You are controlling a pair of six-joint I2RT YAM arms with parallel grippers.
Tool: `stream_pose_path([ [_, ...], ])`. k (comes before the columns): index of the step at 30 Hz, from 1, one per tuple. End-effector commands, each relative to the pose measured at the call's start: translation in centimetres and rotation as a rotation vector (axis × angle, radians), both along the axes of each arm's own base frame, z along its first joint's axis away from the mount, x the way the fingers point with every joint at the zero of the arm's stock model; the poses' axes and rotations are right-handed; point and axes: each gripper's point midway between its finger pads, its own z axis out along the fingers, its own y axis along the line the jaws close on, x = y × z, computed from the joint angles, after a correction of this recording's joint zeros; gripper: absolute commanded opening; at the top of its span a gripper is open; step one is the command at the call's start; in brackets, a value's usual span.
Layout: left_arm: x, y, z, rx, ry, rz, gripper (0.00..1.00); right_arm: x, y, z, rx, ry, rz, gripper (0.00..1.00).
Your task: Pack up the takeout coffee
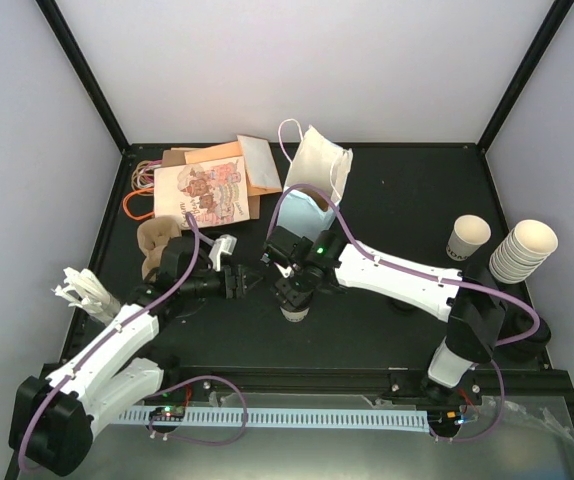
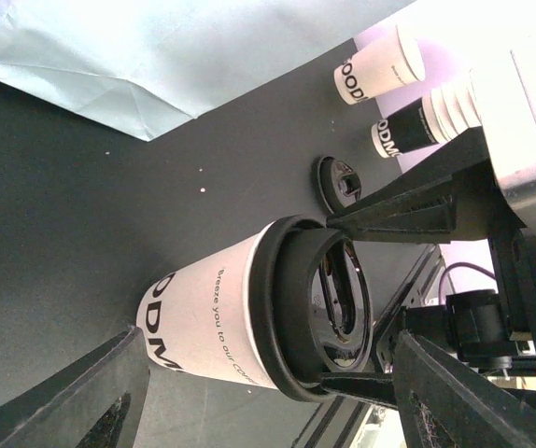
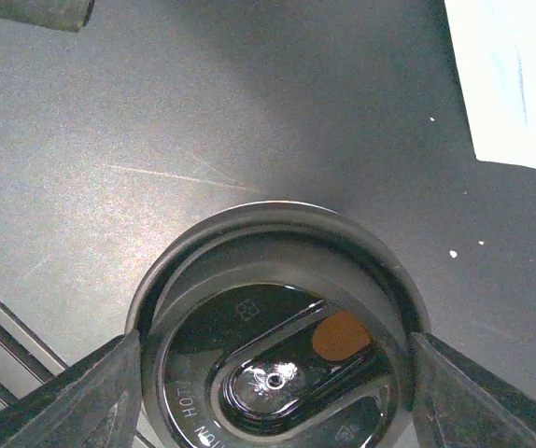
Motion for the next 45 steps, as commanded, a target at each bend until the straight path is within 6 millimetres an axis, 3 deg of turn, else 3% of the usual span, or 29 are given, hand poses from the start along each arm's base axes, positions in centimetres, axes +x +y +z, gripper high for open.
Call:
stream_pose_path([
  [1, -0.2, -0.6, 0.6, -0.028, -0.014, -0.029, 0.74, 0.3, 0.3, 0.0, -0.005, -0.016, 0.0, 0.76],
  [45, -1.0, -1.5, -1.0, -0.062, 0.047, -0.067, 0.69, -1.3, -0.3, -4.3, -0.054, 0.079, 0.052, 0.76],
])
